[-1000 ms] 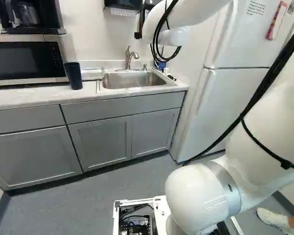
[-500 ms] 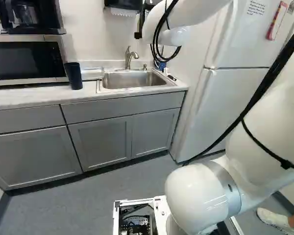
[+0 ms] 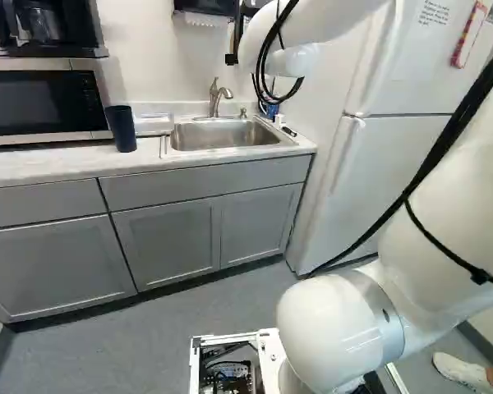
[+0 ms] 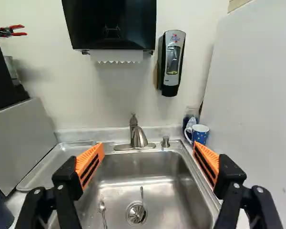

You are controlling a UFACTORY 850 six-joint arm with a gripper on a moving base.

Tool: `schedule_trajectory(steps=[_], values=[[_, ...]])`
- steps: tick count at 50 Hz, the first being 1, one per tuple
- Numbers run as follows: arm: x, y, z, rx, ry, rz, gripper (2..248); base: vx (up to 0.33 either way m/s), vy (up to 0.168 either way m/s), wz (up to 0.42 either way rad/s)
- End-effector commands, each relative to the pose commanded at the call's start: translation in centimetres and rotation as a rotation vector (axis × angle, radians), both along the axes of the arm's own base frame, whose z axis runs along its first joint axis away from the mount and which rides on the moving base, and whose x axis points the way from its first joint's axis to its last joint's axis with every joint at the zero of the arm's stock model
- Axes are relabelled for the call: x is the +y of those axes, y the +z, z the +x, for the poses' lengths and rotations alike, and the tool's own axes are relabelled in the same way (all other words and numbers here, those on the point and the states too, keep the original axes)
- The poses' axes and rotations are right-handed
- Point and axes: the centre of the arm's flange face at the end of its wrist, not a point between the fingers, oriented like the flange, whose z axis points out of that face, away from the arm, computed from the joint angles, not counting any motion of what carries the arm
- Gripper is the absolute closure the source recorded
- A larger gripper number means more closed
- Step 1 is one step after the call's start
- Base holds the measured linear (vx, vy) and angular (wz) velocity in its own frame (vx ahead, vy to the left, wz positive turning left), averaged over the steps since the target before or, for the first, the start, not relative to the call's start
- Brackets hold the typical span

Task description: Rinse the cup and place it in the tray

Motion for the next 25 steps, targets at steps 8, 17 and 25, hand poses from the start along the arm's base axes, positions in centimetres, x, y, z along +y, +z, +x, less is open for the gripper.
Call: schedule_trajectory(steps=[8, 17, 25], values=[[0.00, 0.00, 0.00, 0.000, 0.000, 0.000, 3, 0.092, 0.000, -0.008], [0.00, 0.00, 0.00, 0.000, 0.000, 0.000, 3, 0.101, 0.005, 0.013], [0.00, 0.00, 0.00, 0.000, 0.000, 0.000, 3, 0.075, 0.026, 0.135]])
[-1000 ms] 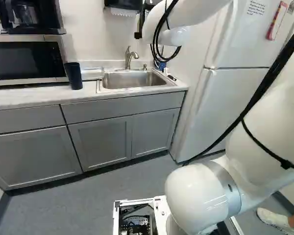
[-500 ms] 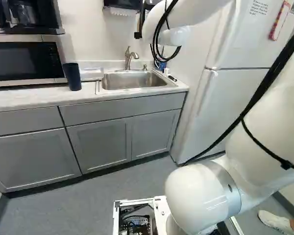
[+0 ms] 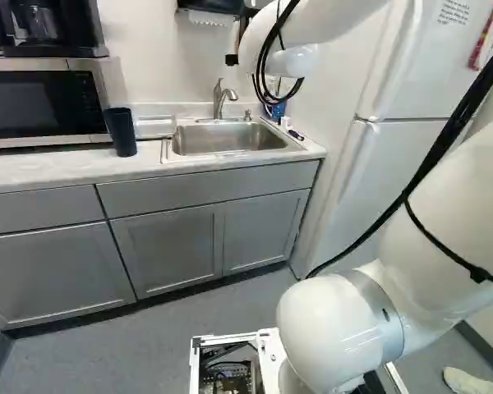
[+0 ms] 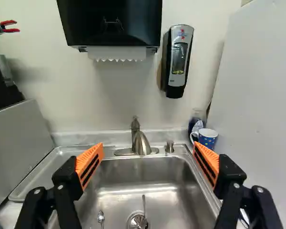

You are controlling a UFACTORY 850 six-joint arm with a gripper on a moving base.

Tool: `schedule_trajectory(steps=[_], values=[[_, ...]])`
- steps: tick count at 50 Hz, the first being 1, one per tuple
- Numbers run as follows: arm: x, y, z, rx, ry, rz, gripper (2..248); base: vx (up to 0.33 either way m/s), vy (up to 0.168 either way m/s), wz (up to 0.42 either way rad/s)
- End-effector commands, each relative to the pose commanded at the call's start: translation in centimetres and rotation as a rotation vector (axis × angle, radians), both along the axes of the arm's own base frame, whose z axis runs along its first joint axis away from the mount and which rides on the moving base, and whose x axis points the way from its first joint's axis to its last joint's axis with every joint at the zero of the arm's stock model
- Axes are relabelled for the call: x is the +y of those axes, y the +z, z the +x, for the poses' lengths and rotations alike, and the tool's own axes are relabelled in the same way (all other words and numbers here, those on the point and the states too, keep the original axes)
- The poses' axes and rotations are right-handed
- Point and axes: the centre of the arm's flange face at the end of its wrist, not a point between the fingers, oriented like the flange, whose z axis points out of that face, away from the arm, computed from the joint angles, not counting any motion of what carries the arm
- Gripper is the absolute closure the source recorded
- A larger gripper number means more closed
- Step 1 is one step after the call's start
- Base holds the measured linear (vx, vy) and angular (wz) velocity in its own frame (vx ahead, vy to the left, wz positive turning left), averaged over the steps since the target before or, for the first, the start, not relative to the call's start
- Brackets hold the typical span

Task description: Rinse the cup and place it in the tray

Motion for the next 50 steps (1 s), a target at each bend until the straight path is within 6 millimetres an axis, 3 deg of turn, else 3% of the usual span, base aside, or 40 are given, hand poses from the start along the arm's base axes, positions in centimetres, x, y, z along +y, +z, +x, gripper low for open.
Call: schedule_trajectory(steps=[19, 50], values=[[0.00, 0.00, 0.00, 0.000, 0.000, 0.000, 3, 0.026, -0.002, 0.084], [0.00, 0.00, 0.00, 0.000, 0.000, 0.000, 3, 0.060, -0.051, 0.175]])
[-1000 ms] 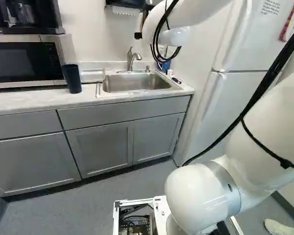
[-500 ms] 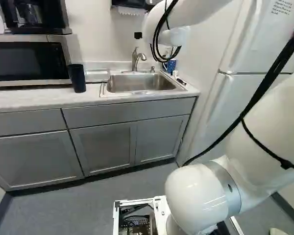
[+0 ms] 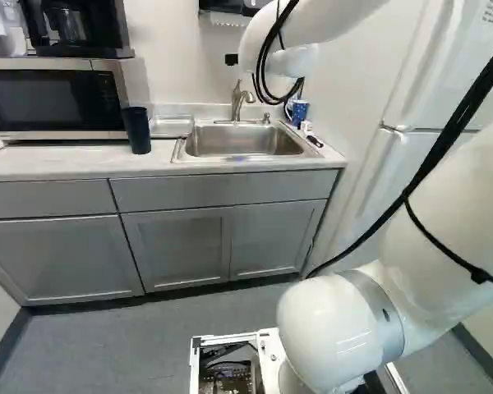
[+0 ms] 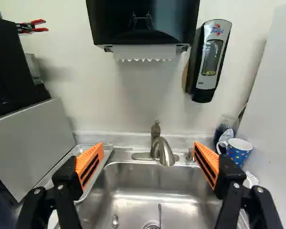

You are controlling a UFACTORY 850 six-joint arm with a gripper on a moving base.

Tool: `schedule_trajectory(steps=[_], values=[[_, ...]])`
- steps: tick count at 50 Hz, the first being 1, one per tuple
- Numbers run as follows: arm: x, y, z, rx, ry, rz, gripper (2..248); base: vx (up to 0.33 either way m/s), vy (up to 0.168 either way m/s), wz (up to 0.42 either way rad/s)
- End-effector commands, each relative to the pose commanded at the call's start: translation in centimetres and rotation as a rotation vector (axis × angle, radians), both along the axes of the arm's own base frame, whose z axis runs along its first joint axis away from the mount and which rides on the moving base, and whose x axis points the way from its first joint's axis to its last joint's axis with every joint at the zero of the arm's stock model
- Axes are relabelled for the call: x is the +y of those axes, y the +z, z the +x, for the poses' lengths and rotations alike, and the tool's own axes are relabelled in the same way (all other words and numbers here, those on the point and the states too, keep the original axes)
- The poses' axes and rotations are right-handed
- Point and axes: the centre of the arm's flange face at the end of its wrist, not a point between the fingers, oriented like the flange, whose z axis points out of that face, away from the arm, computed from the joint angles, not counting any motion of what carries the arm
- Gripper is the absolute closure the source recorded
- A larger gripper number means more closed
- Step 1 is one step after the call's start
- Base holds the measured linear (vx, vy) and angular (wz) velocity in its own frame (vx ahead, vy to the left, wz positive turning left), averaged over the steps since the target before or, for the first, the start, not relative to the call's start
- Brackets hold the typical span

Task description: Rinse the cup and place it in the tray

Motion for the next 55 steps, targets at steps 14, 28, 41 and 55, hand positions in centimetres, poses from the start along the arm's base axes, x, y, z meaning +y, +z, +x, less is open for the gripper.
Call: schedule_trajectory(steps=[14, 28, 41, 55], values=[[0.00, 0.00, 0.00, 0.000, 0.000, 0.000, 3, 0.077, -0.057, 0.178], [0.00, 0.00, 0.00, 0.000, 0.000, 0.000, 3, 0.072, -0.051, 0.161], [0.00, 0.00, 0.00, 0.000, 0.000, 0.000, 3, 0.072, -0.049, 0.163], [0.00, 0.00, 0.00, 0.000, 0.000, 0.000, 3, 0.075, -0.046, 0.170]])
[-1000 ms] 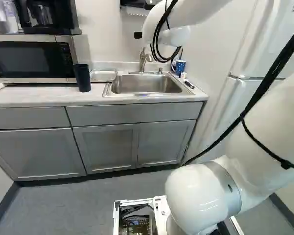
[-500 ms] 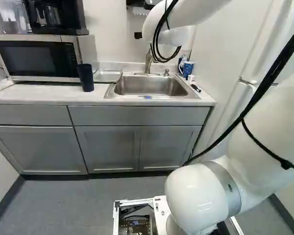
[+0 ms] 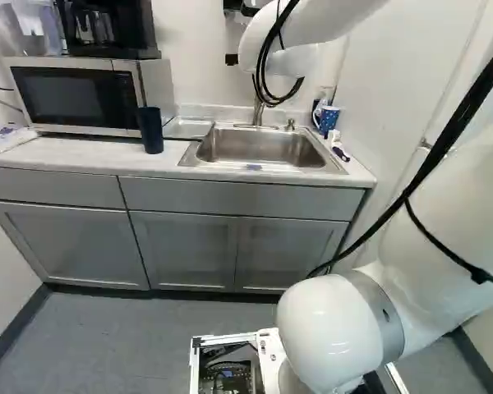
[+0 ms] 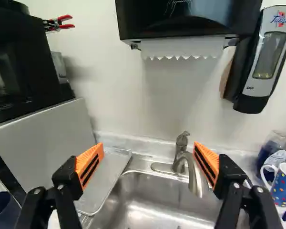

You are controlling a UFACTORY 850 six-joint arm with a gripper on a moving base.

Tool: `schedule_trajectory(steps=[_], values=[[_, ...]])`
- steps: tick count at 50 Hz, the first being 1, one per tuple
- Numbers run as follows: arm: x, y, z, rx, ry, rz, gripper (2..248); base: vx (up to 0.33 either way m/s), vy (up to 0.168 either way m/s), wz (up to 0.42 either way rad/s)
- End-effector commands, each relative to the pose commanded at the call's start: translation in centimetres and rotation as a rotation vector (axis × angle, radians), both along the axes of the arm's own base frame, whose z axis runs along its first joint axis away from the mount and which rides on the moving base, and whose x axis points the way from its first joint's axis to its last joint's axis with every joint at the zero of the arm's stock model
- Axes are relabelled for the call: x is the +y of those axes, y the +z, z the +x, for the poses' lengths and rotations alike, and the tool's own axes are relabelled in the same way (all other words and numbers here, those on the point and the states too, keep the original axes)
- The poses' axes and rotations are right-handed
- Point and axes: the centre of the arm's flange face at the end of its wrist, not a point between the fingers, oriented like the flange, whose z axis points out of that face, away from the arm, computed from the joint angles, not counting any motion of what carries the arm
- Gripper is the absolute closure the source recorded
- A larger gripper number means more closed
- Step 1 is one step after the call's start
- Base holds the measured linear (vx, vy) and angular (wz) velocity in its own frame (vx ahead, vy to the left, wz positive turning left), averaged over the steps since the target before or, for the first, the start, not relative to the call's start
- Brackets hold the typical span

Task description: Rinse the cup and place it in the tray

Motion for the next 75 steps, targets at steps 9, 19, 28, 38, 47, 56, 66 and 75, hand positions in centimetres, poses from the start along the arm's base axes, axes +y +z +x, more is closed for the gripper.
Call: schedule_trajectory(steps=[9, 19, 28, 38, 47, 56, 66, 75], values=[[0.00, 0.00, 0.00, 0.000, 0.000, 0.000, 3, 0.076, -0.039, 0.166], [0.00, 0.00, 0.00, 0.000, 0.000, 0.000, 3, 0.069, -0.027, 0.149], [0.00, 0.00, 0.00, 0.000, 0.000, 0.000, 3, 0.063, -0.019, 0.137], [0.00, 0.00, 0.00, 0.000, 0.000, 0.000, 3, 0.054, -0.014, 0.130], [0.00, 0.00, 0.00, 0.000, 0.000, 0.000, 3, 0.059, -0.013, 0.130], [0.00, 0.00, 0.00, 0.000, 0.000, 0.000, 3, 0.058, -0.011, 0.137], [0.00, 0.00, 0.00, 0.000, 0.000, 0.000, 3, 0.061, -0.014, 0.143], [0.00, 0.00, 0.00, 0.000, 0.000, 0.000, 3, 0.068, -0.032, 0.049]])
